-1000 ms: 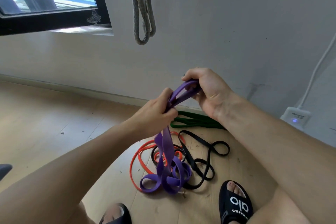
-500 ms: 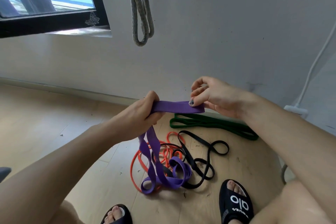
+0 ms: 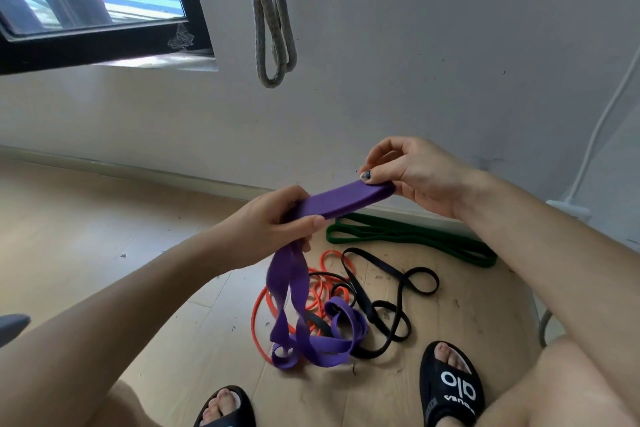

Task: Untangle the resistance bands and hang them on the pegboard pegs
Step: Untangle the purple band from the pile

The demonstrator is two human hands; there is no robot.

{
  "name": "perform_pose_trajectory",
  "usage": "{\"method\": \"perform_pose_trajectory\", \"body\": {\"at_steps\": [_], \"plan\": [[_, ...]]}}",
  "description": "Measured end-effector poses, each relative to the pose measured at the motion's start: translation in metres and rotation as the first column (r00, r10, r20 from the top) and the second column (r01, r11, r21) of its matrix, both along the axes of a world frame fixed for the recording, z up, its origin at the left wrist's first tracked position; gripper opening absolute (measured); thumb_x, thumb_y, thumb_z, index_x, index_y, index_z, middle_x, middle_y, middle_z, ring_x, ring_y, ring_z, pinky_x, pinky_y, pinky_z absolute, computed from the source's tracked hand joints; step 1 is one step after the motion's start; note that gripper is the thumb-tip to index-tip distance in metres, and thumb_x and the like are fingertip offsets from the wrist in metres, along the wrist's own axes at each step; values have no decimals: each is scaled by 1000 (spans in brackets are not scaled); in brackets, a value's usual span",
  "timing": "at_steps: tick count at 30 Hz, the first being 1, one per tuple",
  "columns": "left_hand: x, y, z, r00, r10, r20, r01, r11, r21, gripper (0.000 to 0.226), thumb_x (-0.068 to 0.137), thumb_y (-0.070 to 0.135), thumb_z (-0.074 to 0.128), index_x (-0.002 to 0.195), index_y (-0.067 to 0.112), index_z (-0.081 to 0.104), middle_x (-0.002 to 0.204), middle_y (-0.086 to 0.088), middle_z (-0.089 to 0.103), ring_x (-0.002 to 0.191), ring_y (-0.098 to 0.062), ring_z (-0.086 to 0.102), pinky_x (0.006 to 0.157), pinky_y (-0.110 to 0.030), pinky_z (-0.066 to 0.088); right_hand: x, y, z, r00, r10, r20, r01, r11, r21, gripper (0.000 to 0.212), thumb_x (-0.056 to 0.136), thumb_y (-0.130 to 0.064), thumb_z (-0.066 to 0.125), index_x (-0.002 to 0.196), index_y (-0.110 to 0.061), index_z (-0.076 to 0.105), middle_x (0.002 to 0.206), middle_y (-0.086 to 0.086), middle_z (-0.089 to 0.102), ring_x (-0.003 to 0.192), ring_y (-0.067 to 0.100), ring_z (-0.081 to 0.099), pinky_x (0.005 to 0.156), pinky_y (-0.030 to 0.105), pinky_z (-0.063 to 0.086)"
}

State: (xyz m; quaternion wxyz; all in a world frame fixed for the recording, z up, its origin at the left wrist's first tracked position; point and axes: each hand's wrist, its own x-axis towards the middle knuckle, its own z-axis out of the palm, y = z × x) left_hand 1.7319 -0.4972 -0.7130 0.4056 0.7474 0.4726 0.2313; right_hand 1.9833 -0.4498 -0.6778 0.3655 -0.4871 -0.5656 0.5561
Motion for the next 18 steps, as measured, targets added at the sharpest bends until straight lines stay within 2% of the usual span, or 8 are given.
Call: {"method": "perform_pose_trajectory", "body": {"at_steps": [3,6,8,9,10,12,15,18], "plan": [[-1,2,0,999,-11,40,12,1000,-17,42,88,48,63,119,20,63,86,-1,71,83,-21,72,80,-40,63,1,-1,-2,999,33,37,-33,999,-24,24,89,13,65,110,1,61,105,18,67,87,16,72,73,22,59],[1,2,-1,998,-8,-64,10,999,33,30,95,45,62,118,25,62,82,5,66,74,-8,64,68,-26,55,-6,-3,-7,974,31,223,-30,1000,-7,16,92,4,65,105,-4,64,100,12,68,91,21,71,85,35,62],[4,1,1,982,-1,-190,21,994,105,23,100,41,59,119,27,58,86,8,62,72,0,59,66,-18,49,-13,-6,-7,842,-76,533,-30,982,186,19,91,-7,66,109,-12,63,104,5,67,99,24,67,90,40,57],[5,0,2,972,-1,-236,34,990,135,22,101,41,58,118,27,57,88,8,61,72,1,56,65,-14,46,-20,-9,-5,771,-152,618,-61,949,309,23,91,-10,65,113,-17,62,109,2,65,102,21,63,89,36,54],[7,0,1,965,-7,-262,49,986,157,20,101,41,58,117,29,55,88,9,61,72,2,55,65,-12,44,-28,-14,-2,750,-207,628,-104,901,421,25,93,-11,62,116,-19,61,114,-1,63,105,17,60,88,32,50],[13,-1,3,969,-9,-247,55,982,183,11,101,38,60,108,33,53,84,14,60,70,3,53,64,-11,43,-45,-25,2,806,-164,568,-189,839,510,21,100,-15,54,118,-22,61,115,-2,65,106,14,60,87,29,48],[19,-1,4,988,-24,-154,54,980,193,20,99,26,66,92,36,51,71,29,60,63,3,53,61,-12,42,-61,-35,-5,773,55,632,-351,867,354,22,109,-31,39,115,-24,59,102,1,68,94,18,63,79,34,50],[18,0,3,996,-41,-74,51,988,148,13,95,27,72,104,29,62,90,25,71,85,1,67,75,-19,53,-59,-30,-10,760,159,630,-347,919,187,37,109,-47,35,98,-21,59,87,2,69,78,16,64,64,27,46]]}}
